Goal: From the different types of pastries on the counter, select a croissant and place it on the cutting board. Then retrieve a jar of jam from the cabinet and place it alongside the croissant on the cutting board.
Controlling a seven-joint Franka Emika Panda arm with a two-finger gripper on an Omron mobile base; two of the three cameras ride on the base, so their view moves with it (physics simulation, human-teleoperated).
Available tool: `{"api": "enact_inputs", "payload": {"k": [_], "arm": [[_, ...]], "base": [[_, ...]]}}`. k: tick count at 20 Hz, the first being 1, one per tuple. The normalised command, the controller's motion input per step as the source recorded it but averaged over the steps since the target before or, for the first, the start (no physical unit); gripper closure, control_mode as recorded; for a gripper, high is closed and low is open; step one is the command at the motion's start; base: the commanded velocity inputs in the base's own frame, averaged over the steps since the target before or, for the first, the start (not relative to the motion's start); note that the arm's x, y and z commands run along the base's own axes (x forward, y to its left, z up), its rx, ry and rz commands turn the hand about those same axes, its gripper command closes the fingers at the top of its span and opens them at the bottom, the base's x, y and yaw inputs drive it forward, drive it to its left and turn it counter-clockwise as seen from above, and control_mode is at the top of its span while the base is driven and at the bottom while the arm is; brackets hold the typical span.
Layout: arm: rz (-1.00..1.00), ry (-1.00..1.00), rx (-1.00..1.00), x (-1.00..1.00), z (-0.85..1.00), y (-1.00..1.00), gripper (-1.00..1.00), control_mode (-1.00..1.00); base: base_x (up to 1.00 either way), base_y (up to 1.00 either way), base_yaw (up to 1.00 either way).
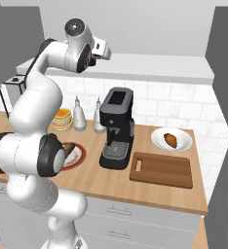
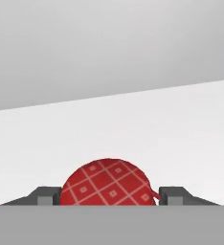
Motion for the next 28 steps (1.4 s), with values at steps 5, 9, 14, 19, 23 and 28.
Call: {"api": "enact_inputs", "payload": {"k": [5,9,14,19,23,28], "arm": [[0.00,-0.07,0.00,-0.78,-0.02,-0.03,1.00,-1.00],[0.00,0.01,-0.04,-1.00,0.12,-0.17,1.00,-1.00],[-0.04,0.09,-0.06,-1.00,0.00,-0.23,1.00,-1.00],[-0.24,0.16,-0.09,-0.88,-0.01,-0.27,1.00,-1.00],[-0.46,0.14,-0.08,-0.77,-0.04,-0.26,1.00,-1.00],[-0.29,0.10,-0.02,-0.76,-0.02,-0.32,1.00,-1.00]], "base": [[0.00,0.00,0.00],[0.00,0.00,0.00],[0.00,0.00,0.00],[0.00,0.00,0.00],[0.00,0.00,0.00],[0.00,0.00,0.00]]}}
